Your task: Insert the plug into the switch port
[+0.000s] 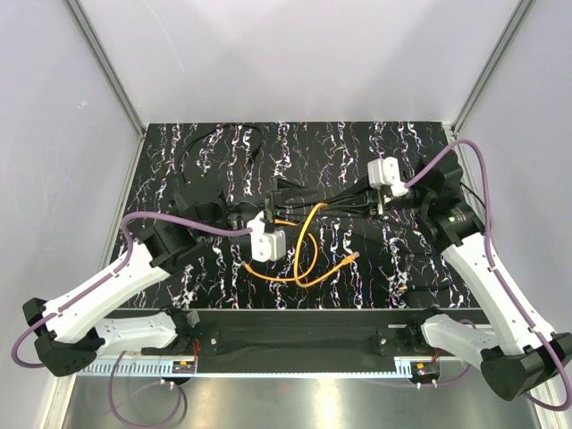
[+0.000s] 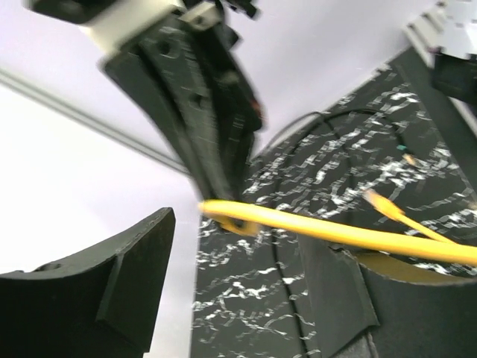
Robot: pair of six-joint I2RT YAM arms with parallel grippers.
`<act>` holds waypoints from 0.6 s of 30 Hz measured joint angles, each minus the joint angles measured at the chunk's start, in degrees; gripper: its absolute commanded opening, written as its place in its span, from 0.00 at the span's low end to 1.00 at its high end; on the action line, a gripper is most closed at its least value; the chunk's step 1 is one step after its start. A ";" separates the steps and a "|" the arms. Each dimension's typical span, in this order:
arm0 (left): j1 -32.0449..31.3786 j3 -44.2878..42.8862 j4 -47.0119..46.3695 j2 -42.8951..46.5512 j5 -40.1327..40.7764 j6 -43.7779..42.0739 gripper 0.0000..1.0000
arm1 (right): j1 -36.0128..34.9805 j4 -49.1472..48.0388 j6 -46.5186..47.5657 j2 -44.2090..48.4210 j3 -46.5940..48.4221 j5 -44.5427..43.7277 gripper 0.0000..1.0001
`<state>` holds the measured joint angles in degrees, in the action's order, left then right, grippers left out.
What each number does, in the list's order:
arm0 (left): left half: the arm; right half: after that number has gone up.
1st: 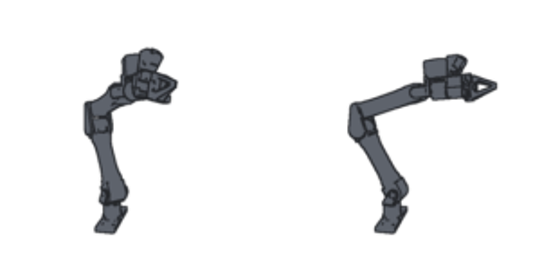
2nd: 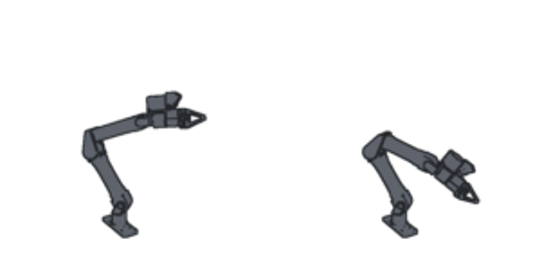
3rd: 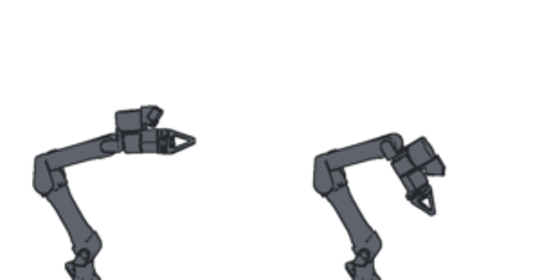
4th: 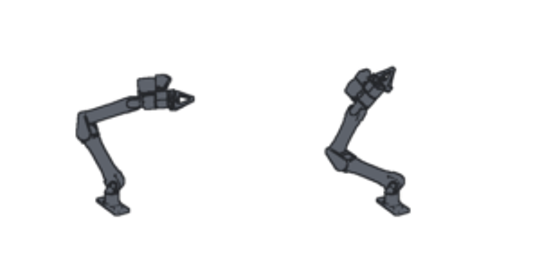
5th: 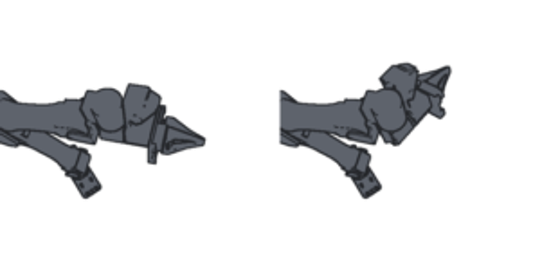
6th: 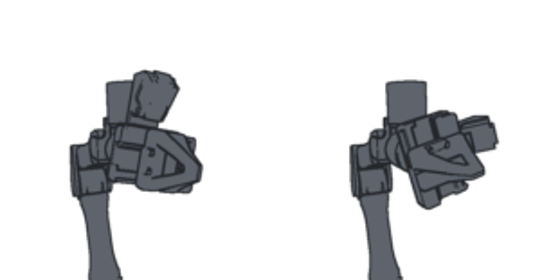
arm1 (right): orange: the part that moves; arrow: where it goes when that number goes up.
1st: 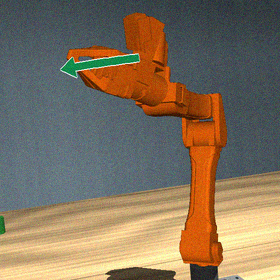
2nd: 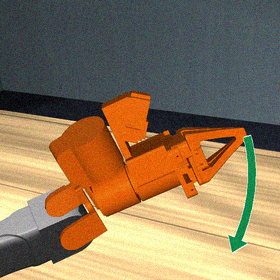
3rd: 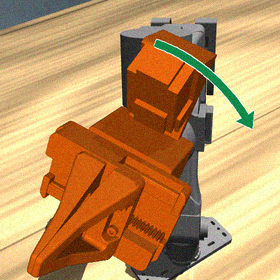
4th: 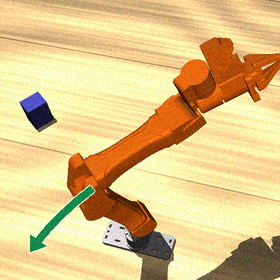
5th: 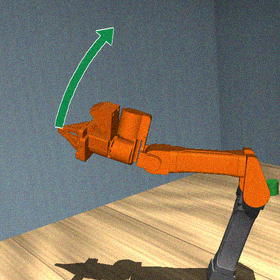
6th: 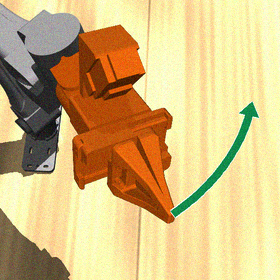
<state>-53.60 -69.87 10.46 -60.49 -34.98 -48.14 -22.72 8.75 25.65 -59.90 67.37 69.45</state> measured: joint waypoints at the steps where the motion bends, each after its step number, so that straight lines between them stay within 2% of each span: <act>1: -0.13 0.04 -0.92 0.00 0.55 0.13 0.66 | -0.70 -0.02 -0.09 -0.04 -0.31 0.00 0.00; 3: -0.33 0.13 -2.78 0.00 1.29 0.63 0.61 | -1.84 -0.39 -0.57 -0.11 -1.07 -0.26 0.00; 4: -0.39 0.13 -3.39 0.00 1.51 0.79 0.54 | -2.29 -0.74 -1.05 -0.20 -1.46 -0.50 0.00; 7: -1.03 0.15 -4.59 0.00 1.99 1.95 0.41 | -3.02 -2.38 -2.89 -1.01 -2.16 -1.11 0.00; 8: -1.25 0.15 -4.66 0.00 2.03 2.19 0.30 | -3.13 -3.04 -3.58 -1.44 -2.23 -1.31 0.00; 10: -1.57 0.15 -4.46 0.00 1.97 2.69 0.20 | -3.17 -5.03 -5.22 -2.27 -2.36 -1.51 0.00; 11: -1.64 0.15 -4.28 0.00 1.90 2.91 0.06 | -3.21 -6.01 -6.12 -2.67 -2.38 -1.55 0.02; 12: -1.73 0.15 -4.24 0.00 1.92 3.28 0.00 | -3.23 -6.34 -6.51 -2.82 -2.38 -1.53 0.09; 13: -1.75 0.15 -4.35 0.00 2.01 3.48 0.00 | -3.41 -6.62 -7.34 -2.99 -2.43 -1.53 0.24; 14: -1.75 0.13 -4.33 0.00 2.08 3.67 0.00 | -3.63 -6.88 -8.20 -3.13 -2.47 -1.86 0.53; 16: -1.86 0.04 -3.58 -0.17 2.80 4.81 0.00 | -3.93 -6.86 -9.60 -3.19 -2.36 -4.37 0.74; 17: -1.97 -0.28 -2.38 -0.48 3.56 5.49 0.00 | -3.96 -5.84 -9.81 -3.19 -2.08 -6.10 0.81; 18: -2.10 -0.98 -0.39 -1.05 4.98 6.34 0.00 | -3.96 -3.63 -9.40 -3.19 -1.40 -8.07 0.82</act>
<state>-55.70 -70.85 10.07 -61.54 -30.00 -41.80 -26.68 5.13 16.25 -63.09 65.98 61.39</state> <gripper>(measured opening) 0.038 0.765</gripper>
